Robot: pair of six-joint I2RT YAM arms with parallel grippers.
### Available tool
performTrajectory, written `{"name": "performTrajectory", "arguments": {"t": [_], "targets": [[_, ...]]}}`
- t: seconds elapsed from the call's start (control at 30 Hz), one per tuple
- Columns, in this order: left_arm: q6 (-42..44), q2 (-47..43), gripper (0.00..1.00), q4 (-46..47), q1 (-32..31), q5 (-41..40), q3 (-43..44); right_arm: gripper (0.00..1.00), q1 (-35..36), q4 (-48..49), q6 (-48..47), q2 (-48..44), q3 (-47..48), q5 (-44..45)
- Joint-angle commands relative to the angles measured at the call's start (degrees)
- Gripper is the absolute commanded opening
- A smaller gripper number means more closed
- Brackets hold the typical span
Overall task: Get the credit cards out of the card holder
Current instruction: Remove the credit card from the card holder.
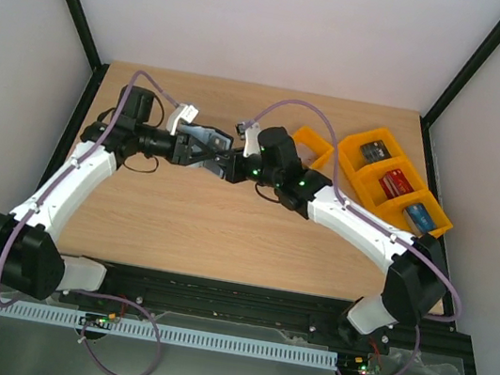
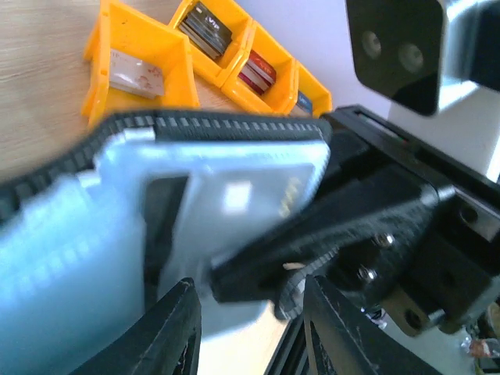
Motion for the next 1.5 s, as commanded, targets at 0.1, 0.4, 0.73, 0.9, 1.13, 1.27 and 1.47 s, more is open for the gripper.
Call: {"name": "performTrajectory", "arguments": {"t": [0.1, 0.4, 0.73, 0.9, 1.13, 1.27, 1.47], "targets": [[-5.2, -0.2, 0.39, 5.0, 3.0, 2.3, -0.7, 0.02, -0.2, 13.5, 1.8, -4.9, -4.5, -16.3], [-3.6, -1.1, 0.41, 3.4, 4.0, 2.0, -1.2, 0.02, -0.7, 21.5, 3.4, -7.4, -6.1, -24.1], [2.7, -2.2, 0.41, -1.2, 2.0, 12.7, 0.1, 0.02, -3.5, 42.8, 15.4, -4.1, -9.0, -27.8], [8.1, -2.2, 0.35, -6.0, 0.4, 16.6, 2.2, 0.02, -3.5, 42.1, 14.9, -1.4, -5.9, -29.9], [9.8, -2.7, 0.02, -7.2, 1.2, 20.9, 3.6, 0.02, -3.7, 40.3, 13.3, -1.5, -6.2, -30.1], [10.0, -3.1, 0.02, -7.0, 2.1, 21.8, 3.5, 0.03, -4.3, 39.9, 13.1, -2.3, -6.7, -30.2], [7.2, -3.8, 0.02, -5.5, 4.6, 19.8, 4.4, 0.16, -5.1, 38.9, 12.8, -3.5, -8.3, -29.8]]}}
